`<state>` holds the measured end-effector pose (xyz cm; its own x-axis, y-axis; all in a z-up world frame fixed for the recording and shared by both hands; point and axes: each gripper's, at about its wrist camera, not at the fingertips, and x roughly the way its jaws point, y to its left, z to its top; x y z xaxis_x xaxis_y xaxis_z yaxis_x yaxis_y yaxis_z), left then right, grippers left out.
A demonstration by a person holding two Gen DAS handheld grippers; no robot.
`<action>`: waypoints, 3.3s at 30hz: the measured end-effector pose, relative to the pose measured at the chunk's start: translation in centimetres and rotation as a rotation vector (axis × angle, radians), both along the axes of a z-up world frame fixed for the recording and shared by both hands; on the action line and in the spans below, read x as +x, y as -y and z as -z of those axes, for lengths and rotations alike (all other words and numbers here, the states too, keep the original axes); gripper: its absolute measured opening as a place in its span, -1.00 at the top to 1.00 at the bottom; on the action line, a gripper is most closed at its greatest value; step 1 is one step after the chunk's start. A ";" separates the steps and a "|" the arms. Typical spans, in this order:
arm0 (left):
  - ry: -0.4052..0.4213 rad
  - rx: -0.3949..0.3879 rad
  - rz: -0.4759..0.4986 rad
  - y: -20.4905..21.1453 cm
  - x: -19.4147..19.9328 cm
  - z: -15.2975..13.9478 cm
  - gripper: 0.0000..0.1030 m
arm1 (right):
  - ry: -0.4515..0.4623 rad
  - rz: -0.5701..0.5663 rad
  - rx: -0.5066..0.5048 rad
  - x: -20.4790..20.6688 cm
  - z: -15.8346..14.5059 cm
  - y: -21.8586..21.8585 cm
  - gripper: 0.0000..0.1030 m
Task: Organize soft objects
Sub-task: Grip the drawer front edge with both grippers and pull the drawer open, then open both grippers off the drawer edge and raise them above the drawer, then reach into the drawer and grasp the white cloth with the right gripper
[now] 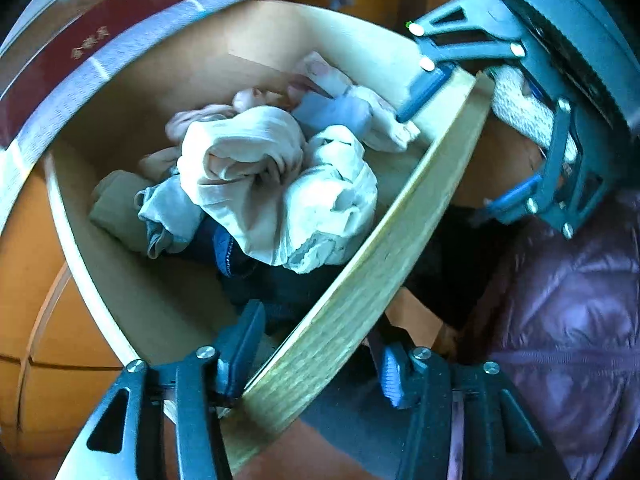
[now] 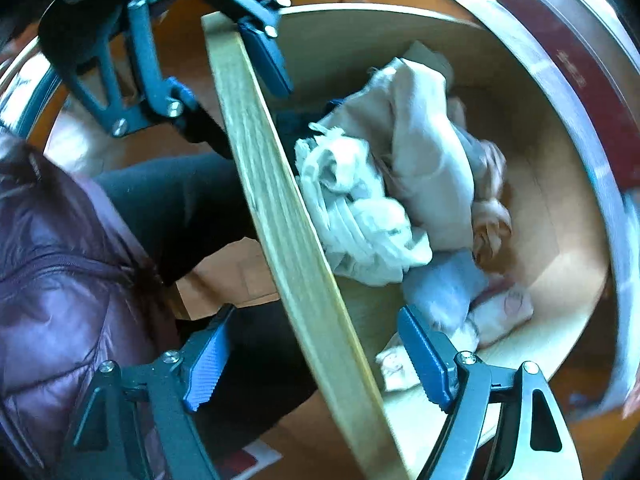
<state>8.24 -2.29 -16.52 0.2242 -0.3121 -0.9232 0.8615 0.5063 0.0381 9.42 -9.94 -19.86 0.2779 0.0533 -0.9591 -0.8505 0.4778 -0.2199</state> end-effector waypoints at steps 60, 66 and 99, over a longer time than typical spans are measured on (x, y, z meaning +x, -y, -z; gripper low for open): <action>0.162 -0.549 -0.833 -11.4 -5.0 -5.2 -0.66 | -0.030 0.065 0.281 12.3 -1.7 -1.2 -0.78; 0.153 -0.544 -0.848 -11.6 -5.0 -5.1 -0.66 | -0.083 -0.005 0.235 14.0 -0.4 -2.3 -0.78; 0.127 -0.524 -0.878 -11.6 -5.1 -4.6 -0.66 | -0.020 0.022 0.298 10.8 1.9 0.5 0.26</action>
